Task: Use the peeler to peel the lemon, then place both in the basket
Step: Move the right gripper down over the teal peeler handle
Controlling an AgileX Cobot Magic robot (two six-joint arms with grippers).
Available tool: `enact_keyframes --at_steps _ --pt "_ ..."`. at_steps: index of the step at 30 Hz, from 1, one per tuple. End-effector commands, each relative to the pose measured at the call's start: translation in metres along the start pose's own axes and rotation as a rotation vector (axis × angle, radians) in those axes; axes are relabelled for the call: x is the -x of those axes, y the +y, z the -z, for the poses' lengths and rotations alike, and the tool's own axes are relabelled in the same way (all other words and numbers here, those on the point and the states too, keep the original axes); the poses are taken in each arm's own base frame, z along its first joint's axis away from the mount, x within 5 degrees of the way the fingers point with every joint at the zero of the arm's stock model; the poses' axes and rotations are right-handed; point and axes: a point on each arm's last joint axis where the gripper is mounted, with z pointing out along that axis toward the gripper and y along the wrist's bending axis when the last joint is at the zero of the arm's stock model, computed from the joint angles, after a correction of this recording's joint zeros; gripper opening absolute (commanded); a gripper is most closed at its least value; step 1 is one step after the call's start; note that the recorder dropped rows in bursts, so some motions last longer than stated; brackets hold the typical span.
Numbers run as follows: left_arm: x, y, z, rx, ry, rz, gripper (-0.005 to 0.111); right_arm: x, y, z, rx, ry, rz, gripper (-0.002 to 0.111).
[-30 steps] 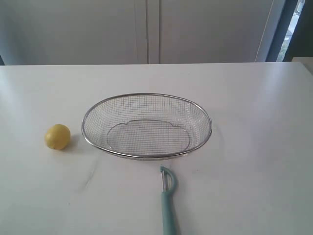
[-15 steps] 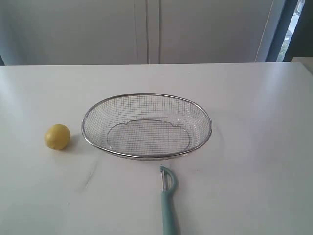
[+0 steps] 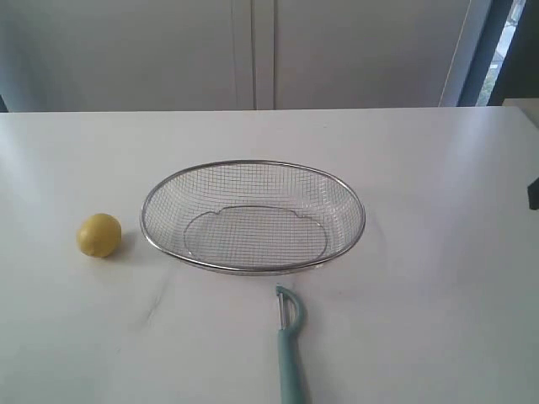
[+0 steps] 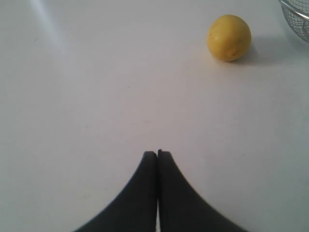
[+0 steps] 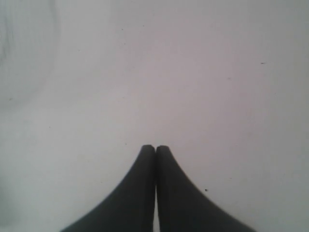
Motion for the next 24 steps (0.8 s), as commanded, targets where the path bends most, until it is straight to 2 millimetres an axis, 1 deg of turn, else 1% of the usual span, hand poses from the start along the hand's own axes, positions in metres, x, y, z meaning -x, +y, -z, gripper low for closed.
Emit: enact_keyframes --at_steps 1,4,6,9,11,15,19,21,24 --pt "-0.002 0.000 0.000 0.000 0.005 0.004 0.000 0.000 0.008 0.002 0.037 0.014 0.022 0.000" --pt "-0.002 0.000 0.000 0.000 0.005 0.004 0.000 -0.002 0.020 0.000 0.078 0.027 0.055 0.000" --pt "-0.002 0.000 0.000 0.000 0.005 0.004 0.000 -0.002 0.031 -0.008 0.096 0.063 0.089 0.000" --pt "-0.002 0.000 0.000 0.000 0.005 0.004 0.000 -0.003 0.053 -0.024 0.129 0.114 0.144 0.000" --pt "-0.002 0.000 0.000 0.000 0.005 0.004 0.000 -0.004 0.063 -0.030 0.141 0.125 0.159 0.000" --pt "-0.002 0.000 0.000 0.000 0.005 0.004 0.000 -0.006 0.080 -0.034 0.168 0.113 0.175 0.000" --pt "-0.002 0.000 0.000 0.000 0.005 0.004 0.000 -0.013 0.097 -0.041 0.196 0.149 0.225 0.000" --pt "-0.002 0.000 0.000 0.000 0.005 0.004 0.000 -0.017 0.110 -0.047 0.207 0.168 0.253 0.000" --pt "-0.002 0.000 0.000 0.000 0.005 0.004 0.000 -0.021 0.122 -0.051 0.223 0.161 0.262 0.000"
